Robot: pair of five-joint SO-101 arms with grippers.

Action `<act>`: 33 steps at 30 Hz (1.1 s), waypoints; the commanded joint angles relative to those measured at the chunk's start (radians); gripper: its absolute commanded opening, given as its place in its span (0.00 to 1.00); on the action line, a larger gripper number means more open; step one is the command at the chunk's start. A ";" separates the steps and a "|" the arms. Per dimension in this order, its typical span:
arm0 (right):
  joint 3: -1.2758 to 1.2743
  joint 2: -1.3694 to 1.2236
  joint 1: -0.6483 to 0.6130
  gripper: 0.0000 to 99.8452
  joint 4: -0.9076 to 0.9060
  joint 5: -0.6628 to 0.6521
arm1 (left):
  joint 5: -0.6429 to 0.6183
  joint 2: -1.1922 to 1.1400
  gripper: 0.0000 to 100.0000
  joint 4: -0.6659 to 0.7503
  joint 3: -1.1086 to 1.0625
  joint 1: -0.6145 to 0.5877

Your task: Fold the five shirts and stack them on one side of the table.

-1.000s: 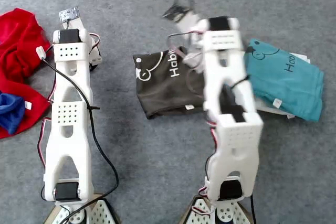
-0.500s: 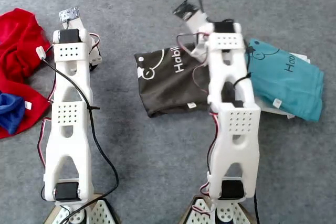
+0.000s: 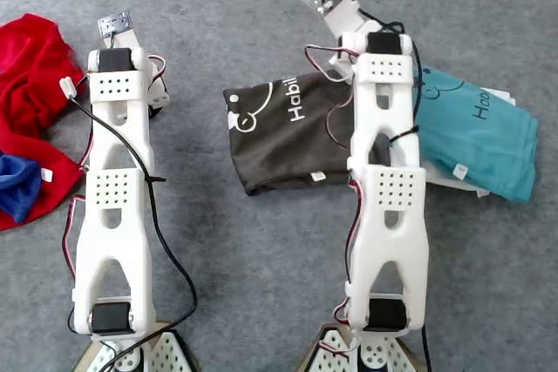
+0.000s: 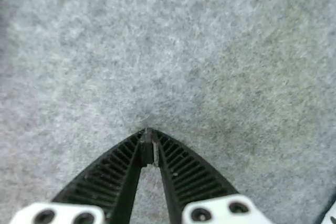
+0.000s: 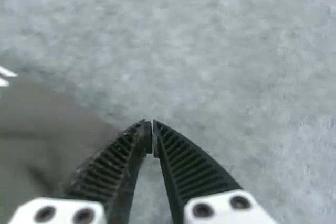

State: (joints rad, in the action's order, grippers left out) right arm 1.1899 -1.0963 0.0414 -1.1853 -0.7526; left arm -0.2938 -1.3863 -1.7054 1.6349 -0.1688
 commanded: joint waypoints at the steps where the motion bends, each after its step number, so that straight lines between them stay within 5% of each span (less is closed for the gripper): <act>1: 0.188 0.031 0.017 0.02 -0.100 0.009 | 0.006 0.038 0.03 0.026 0.033 -0.035; 7: 0.487 0.143 -0.003 0.02 -0.580 0.008 | 0.006 0.058 0.03 0.020 0.036 -0.028; 12: 0.216 0.429 0.057 0.01 -0.586 0.206 | 0.006 0.236 0.03 -0.032 0.035 -0.022; 17: -0.358 0.792 0.069 0.01 -0.582 0.230 | -0.002 0.370 0.03 -0.060 -0.002 0.077; 25: -1.138 1.112 0.048 0.01 -0.331 0.229 | -0.003 0.537 0.03 -0.025 -0.186 0.334; 30: -1.428 1.150 0.057 0.01 -0.081 0.229 | -0.098 0.405 0.03 0.192 -0.371 0.381; 33: -1.567 1.150 0.072 0.01 0.035 0.230 | -0.110 0.342 0.03 0.199 -0.386 0.381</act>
State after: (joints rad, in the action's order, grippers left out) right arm -0.2693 0.0054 0.1059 -1.2605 -0.5286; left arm -0.3844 -1.0380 -1.5397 1.2589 0.2041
